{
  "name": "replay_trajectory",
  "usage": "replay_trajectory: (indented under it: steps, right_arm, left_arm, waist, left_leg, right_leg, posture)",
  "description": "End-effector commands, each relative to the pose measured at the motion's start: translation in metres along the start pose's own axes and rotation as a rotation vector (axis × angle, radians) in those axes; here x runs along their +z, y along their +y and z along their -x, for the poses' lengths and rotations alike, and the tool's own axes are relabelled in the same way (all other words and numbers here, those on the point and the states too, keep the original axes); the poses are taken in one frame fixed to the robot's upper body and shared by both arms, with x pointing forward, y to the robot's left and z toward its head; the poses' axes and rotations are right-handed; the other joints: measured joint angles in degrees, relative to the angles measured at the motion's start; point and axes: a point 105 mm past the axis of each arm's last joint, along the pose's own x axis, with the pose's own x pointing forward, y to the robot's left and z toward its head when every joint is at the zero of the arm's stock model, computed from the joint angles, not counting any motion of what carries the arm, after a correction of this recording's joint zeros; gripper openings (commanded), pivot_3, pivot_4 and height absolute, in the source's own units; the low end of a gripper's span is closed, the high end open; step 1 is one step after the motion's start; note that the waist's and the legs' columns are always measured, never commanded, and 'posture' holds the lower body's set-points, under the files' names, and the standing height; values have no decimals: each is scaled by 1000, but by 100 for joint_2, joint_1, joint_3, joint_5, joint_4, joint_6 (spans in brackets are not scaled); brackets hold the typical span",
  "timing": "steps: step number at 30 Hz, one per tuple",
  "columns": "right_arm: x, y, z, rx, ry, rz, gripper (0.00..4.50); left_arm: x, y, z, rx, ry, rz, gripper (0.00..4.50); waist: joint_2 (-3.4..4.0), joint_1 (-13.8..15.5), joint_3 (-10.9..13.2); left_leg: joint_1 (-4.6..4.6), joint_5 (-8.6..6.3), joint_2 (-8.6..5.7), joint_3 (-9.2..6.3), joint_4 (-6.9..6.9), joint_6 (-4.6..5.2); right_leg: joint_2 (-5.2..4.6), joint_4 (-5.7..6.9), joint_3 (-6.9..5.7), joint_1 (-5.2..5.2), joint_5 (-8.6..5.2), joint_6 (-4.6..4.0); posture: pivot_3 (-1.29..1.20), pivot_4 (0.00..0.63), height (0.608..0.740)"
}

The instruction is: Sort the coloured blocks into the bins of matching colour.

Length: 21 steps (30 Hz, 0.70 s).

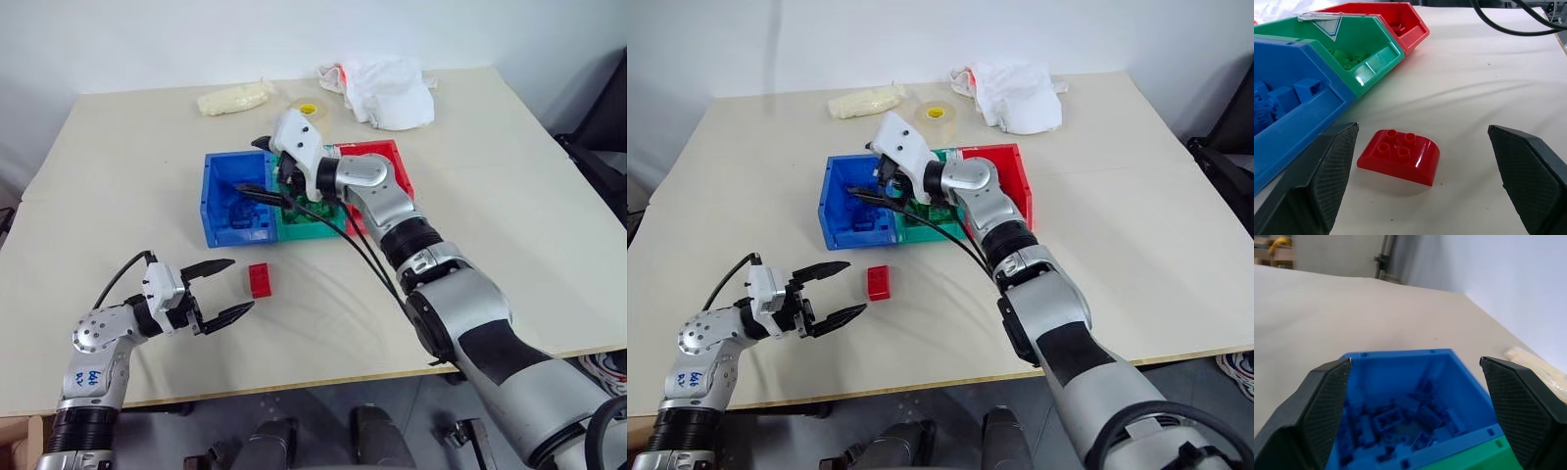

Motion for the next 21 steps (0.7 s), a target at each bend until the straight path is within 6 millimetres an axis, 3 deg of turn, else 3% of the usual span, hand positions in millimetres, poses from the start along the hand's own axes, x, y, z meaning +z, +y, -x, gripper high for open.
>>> replay_trajectory:
  steps: [1, 4, 9, 15, 21]
  right_arm:
    - [4, 12, 25, 135, -53, 26, 4395]
    - [-10, 31, 79, 279, -35, -29, 4395]
    - [-30, 44, 144, 329, 79, -107, 4395]
    - [-54, 40, 199, 263, 243, -192, 4455]
    - [-57, 32, 221, 197, 294, -206, 4455]
  left_arm:
    - [8, 3, 6, 34, 7, -36, 4500]
    - [6, 7, 20, 117, 55, -35, 4500]
    - [3, -2, 43, 213, 135, -6, 4500]
    - [1, -20, 78, 320, 200, 28, 4500]
    - [0, -40, 116, 385, 293, 55, 4500]
  waist:
    - [0, 6, 0]
    - [0, 40, 0]
    - [3, 72, 2]
    - [2, 150, 2]
    - [2, 313, 4]
  left_leg:
    - [1, -1, 0, 1, 0, 0]
    - [-1, -1, 1, 1, 5, 1]
    - [-1, -10, 3, 19, 2, 10]
    - [14, -22, 46, 55, 3, -10]
    - [20, -34, 54, 99, 5, 3]
  right_leg:
    - [0, -2, 1, 2, 1, -1]
    - [0, -6, 0, 5, 1, -1]
    - [-2, -22, 11, 5, 0, -2]
    - [0, -44, 22, 3, -14, -33]
    - [9, -62, 60, 3, -14, -34]
  posture:
    - [0, 150, 740]
    - [0, 150, 740]
    - [0, 150, 740]
    - [0, 150, 740]
    - [0, 150, 740]
